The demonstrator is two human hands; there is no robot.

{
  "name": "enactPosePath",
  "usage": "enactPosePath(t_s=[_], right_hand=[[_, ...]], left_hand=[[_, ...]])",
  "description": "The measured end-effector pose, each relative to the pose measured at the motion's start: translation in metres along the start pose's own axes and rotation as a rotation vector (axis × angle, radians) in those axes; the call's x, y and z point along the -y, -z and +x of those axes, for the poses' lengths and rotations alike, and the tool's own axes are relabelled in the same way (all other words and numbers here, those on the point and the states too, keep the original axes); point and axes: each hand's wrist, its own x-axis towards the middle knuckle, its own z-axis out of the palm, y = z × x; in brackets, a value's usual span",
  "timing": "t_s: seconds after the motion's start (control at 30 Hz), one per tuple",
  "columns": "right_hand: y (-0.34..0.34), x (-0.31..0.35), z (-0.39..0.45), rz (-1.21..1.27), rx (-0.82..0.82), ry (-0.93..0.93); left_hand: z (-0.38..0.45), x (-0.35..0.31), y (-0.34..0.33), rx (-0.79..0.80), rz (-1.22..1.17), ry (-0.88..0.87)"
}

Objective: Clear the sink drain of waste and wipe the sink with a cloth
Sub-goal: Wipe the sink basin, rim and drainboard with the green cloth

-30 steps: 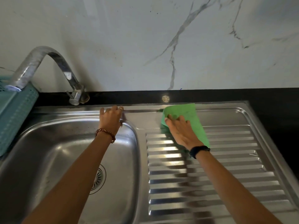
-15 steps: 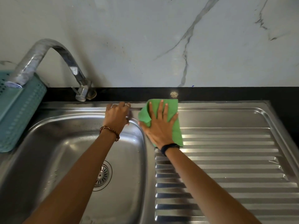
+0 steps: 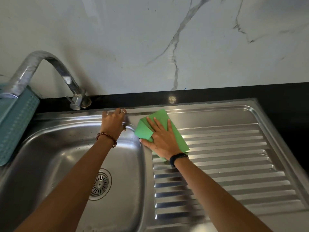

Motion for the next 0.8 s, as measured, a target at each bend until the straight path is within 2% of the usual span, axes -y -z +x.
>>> enactPosePath(t_s=[0.1,0.17,0.2,0.27,0.3,0.37,0.4,0.47,0.6,0.7,0.8], right_hand=[[0.008,-0.006,0.011,-0.002,0.010,0.004],[0.014,-0.016,0.009,0.002,0.006,0.014],[0.017,-0.025,0.005,0.012,-0.006,-0.001],[0.024,-0.046,-0.009,0.038,-0.021,-0.075],[0.028,-0.059,-0.017,0.050,-0.028,-0.132],[0.037,-0.086,-0.035,0.076,-0.051,-0.268],[0.041,-0.100,-0.043,0.078,-0.067,-0.336],[0.045,-0.117,-0.055,0.026,-0.090,-0.465],[0.040,-0.092,-0.043,0.090,-0.158,-0.752],[0.046,-0.071,-0.030,0.099,-0.208,-0.751],[0.067,-0.074,-0.029,0.254,-0.351,-0.711]], left_hand=[[-0.003,-0.014,0.013,0.096,0.085,0.028],[-0.006,-0.024,0.020,0.098,-0.001,0.058],[-0.008,-0.029,0.022,0.047,-0.115,0.031],[-0.013,-0.038,0.021,-0.080,-0.320,-0.139],[-0.017,-0.043,0.020,-0.081,-0.368,-0.231],[-0.021,-0.049,0.015,0.053,-0.420,-0.293],[-0.022,-0.050,0.011,0.133,-0.443,-0.265],[-0.021,-0.049,0.004,0.186,-0.475,-0.210],[-0.016,-0.049,0.009,0.246,-0.378,-0.203],[-0.012,-0.055,0.020,0.310,-0.305,-0.196],[-0.009,-0.058,0.027,0.329,-0.230,-0.185]])
